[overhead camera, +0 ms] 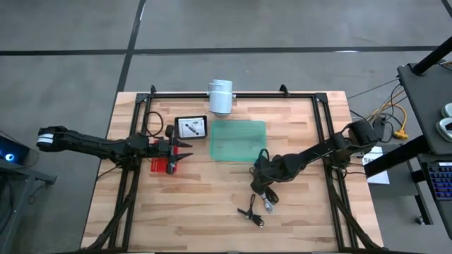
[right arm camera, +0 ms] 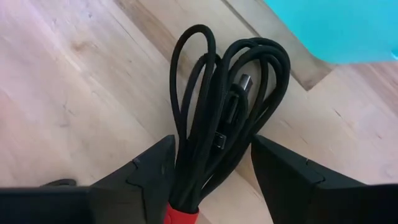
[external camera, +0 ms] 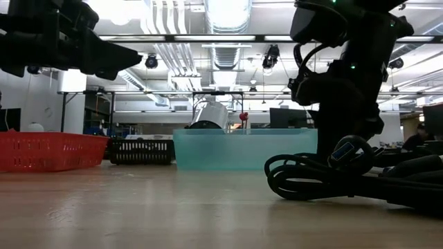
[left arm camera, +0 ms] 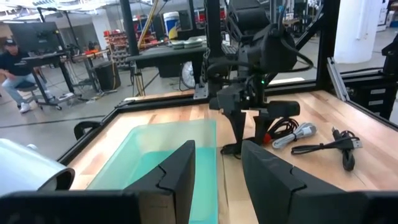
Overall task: Pick and place items into bin
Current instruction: Put the top black charger cable into the green bin
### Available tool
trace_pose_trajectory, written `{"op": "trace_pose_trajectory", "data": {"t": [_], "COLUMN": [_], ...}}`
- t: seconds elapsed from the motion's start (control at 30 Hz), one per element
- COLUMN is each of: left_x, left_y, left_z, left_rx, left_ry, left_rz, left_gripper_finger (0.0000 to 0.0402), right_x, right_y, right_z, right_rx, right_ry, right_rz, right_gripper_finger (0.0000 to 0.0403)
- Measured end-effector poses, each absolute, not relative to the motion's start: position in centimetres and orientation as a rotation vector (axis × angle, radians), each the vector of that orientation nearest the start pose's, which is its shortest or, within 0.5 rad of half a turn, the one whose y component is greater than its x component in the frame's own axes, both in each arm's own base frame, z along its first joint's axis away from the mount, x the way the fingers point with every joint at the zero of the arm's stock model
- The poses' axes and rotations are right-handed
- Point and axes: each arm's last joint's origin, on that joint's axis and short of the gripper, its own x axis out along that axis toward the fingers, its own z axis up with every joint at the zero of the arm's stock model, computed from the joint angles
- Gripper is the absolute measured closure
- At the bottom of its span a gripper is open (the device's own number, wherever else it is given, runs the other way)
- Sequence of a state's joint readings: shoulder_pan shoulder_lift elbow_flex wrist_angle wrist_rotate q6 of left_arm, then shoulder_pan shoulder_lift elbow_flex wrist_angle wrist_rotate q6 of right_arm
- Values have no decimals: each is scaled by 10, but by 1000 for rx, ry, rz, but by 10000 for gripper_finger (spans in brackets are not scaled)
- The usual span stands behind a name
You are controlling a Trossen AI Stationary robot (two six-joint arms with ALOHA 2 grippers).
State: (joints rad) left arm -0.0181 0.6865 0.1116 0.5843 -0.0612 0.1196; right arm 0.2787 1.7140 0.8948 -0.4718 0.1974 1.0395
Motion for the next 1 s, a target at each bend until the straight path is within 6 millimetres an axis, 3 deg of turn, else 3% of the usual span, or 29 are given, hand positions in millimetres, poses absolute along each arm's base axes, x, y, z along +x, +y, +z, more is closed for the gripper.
{"op": "trace_pose_trajectory", "data": {"t": [0.13, 0.37, 0.67, 0.83, 1.0], "left_x": [151, 152, 152, 152, 152], "left_y": [-1, -1, -1, -1, -1], "left_z": [188, 188, 188, 188, 188], "left_rx": [120, 120, 120, 120, 120], "left_ry": [-2, -3, -4, -4, -7], "left_rz": [43, 43, 43, 43, 44], "left_gripper_finger": [286, 286, 286, 286, 286], "right_x": [284, 287, 315, 330, 346], "right_y": [76, 78, 85, 80, 63], "right_z": [136, 143, 189, 229, 266], "right_rx": [587, 584, 416, 152, -110], "right_ry": [1164, 1208, 1146, 1047, 959], "right_rz": [-569, -506, -365, -379, -379], "right_gripper_finger": [252, 375, 387, 388, 389]}}
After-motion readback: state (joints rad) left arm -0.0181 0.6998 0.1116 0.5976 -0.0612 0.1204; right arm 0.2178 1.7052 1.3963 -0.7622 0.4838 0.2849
